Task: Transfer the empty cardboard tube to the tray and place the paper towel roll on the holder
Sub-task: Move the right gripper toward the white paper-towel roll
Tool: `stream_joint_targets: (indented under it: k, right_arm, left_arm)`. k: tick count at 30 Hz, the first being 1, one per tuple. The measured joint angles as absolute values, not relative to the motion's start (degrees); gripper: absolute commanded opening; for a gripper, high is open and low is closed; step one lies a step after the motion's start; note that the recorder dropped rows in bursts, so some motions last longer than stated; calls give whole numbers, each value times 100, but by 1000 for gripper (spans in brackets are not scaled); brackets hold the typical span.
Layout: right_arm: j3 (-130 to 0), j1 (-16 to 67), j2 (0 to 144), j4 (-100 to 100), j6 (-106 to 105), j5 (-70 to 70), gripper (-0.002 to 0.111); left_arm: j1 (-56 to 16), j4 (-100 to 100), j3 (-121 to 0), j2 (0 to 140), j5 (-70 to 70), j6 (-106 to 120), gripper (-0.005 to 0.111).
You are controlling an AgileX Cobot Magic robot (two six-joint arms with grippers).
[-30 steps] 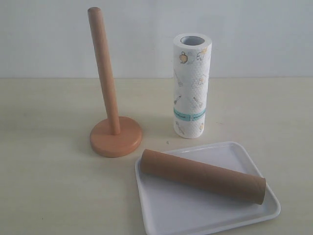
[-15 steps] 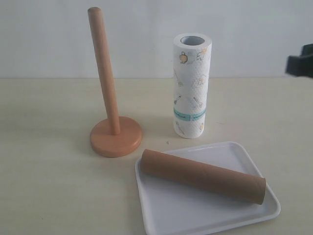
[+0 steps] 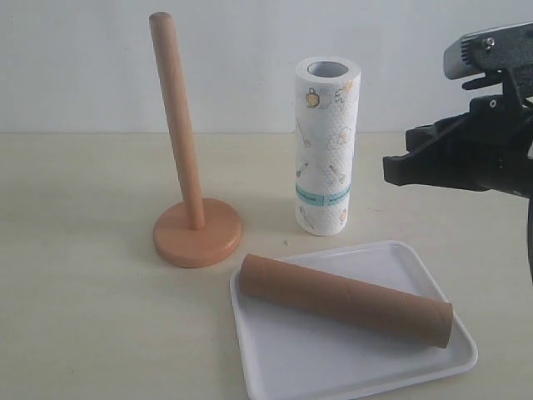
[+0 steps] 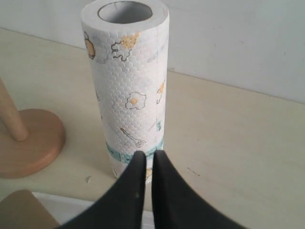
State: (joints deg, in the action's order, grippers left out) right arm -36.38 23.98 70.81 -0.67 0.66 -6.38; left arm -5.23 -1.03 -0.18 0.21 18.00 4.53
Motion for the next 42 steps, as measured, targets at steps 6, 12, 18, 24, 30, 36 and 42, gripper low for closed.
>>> stream_joint_targets:
  k: [6,12,18,24,30,36,42]
  right_arm:
    - [-3638,2398,7081,-67,108,-638,85]
    - [-3638,2398,7081,-67,52,-1039,105]
    - [-3638,2398,7081,-67,59,-1403,105]
    - [-3638,2398,7081,-67,97,-1802,105]
    - [-3642,2398,7301,-767,776,-2399,105]
    - [-3642,2398,7940,-1689,1645,-3184,105]
    - [-3642,2398,8408,-1870,1545,-3533,105]
  left_arm:
    - [-523,-103,-18,21,1800,453,4]
    - [-523,-103,-18,21,1800,453,4]
    - [-523,-103,-18,21,1800,453,4]
    - [-523,-103,-18,21,1800,453,4]
    - [-523,-103,-18,21,1800,453,4]
    - [-523,-103,-18,21,1800,453,4]
    - [-523,-103,-18,21,1800,453,4]
